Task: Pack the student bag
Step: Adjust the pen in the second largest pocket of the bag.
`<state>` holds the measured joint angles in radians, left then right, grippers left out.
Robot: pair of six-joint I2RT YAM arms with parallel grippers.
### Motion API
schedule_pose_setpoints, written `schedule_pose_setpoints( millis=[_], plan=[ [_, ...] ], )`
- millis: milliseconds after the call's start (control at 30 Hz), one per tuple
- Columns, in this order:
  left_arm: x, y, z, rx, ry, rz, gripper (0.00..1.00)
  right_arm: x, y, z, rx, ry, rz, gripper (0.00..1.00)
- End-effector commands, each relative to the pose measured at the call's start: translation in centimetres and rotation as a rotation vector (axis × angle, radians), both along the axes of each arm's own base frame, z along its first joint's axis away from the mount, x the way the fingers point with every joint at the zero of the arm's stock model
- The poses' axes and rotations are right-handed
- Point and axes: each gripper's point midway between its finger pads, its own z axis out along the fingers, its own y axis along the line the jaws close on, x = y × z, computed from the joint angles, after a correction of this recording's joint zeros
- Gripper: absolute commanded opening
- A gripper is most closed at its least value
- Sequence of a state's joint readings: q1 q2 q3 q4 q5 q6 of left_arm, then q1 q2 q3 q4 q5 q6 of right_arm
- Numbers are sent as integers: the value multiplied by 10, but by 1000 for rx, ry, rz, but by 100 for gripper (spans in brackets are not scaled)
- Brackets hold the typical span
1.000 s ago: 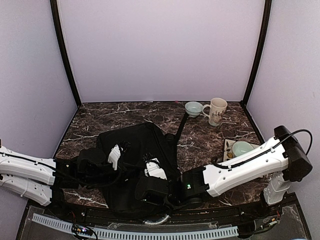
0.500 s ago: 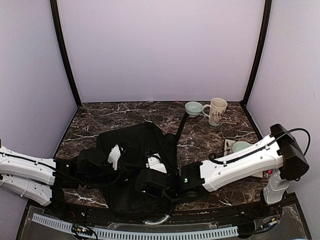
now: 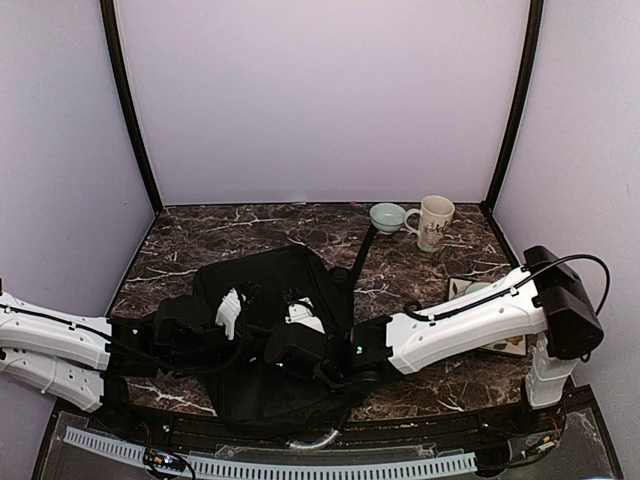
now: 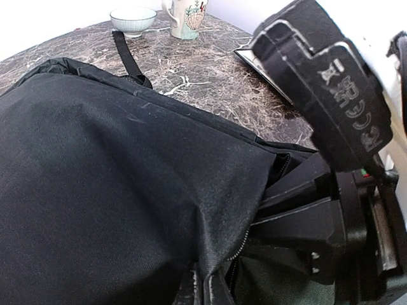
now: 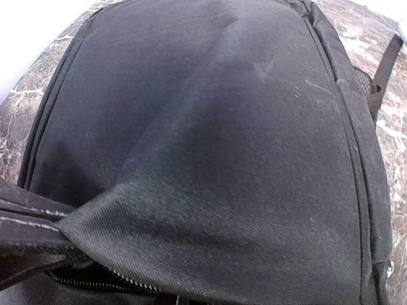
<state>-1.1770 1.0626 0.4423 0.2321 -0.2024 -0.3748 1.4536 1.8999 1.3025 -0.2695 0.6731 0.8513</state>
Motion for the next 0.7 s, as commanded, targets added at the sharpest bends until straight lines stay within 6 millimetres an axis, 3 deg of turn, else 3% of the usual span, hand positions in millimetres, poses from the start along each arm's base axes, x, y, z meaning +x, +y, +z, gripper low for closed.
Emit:
schedule_pose_setpoints(
  millis=[0, 233, 467, 533, 667],
  plan=[
    [-6, -11, 25, -101, -19, -41, 0, 18, 15, 10, 45, -59, -4, 9],
    [-5, -9, 24, -97, -22, -35, 0, 14, 21, 0, 64, -52, 33, 17],
    [-5, -8, 27, -106, -25, -27, 3, -10, 12, 9, 114, -30, 78, 24],
    [-4, -8, 28, -105, -25, -27, 15, -19, 11, 13, 106, -36, 91, 24],
    [-6, -7, 30, -106, -20, -30, 52, -39, 12, 24, 83, -60, 112, 25]
  ],
)
